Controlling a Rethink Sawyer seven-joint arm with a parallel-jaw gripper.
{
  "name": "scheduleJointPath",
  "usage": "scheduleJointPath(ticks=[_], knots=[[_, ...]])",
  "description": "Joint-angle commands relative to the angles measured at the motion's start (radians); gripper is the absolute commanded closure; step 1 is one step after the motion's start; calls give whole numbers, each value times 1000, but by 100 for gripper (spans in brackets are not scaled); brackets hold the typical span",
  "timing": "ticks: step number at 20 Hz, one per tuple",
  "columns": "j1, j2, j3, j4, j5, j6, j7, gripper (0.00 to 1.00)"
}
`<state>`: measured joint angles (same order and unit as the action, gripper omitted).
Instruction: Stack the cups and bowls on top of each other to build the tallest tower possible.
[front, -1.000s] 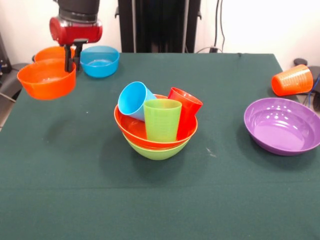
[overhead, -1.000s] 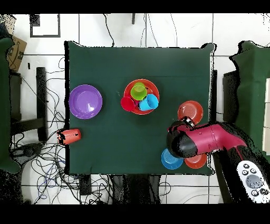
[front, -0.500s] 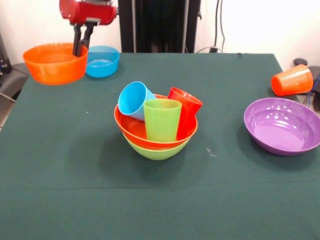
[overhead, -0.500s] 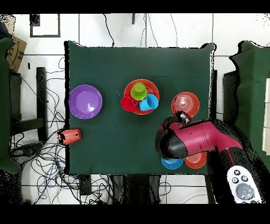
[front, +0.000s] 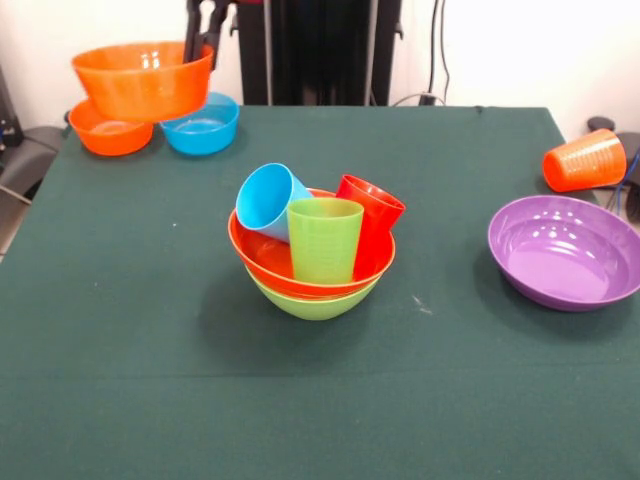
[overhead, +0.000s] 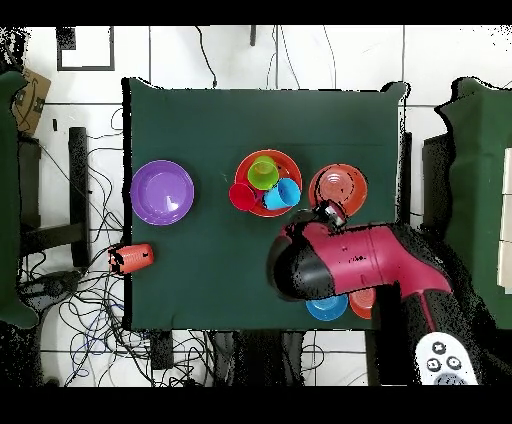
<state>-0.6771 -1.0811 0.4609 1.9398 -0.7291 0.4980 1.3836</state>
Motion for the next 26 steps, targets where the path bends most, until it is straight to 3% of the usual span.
scheduleJointPath(ticks=[1, 6, 11, 19, 26], knots=[[101, -47, 33, 45, 95, 154, 17, 100], [188, -11, -11, -6, 90, 182, 99, 100], [240, -24, -40, -15, 108, 202, 131, 100], [288, -11, -74, -35, 124, 197, 147, 100], [269, -22, -72, -53, 137, 195, 93, 100]])
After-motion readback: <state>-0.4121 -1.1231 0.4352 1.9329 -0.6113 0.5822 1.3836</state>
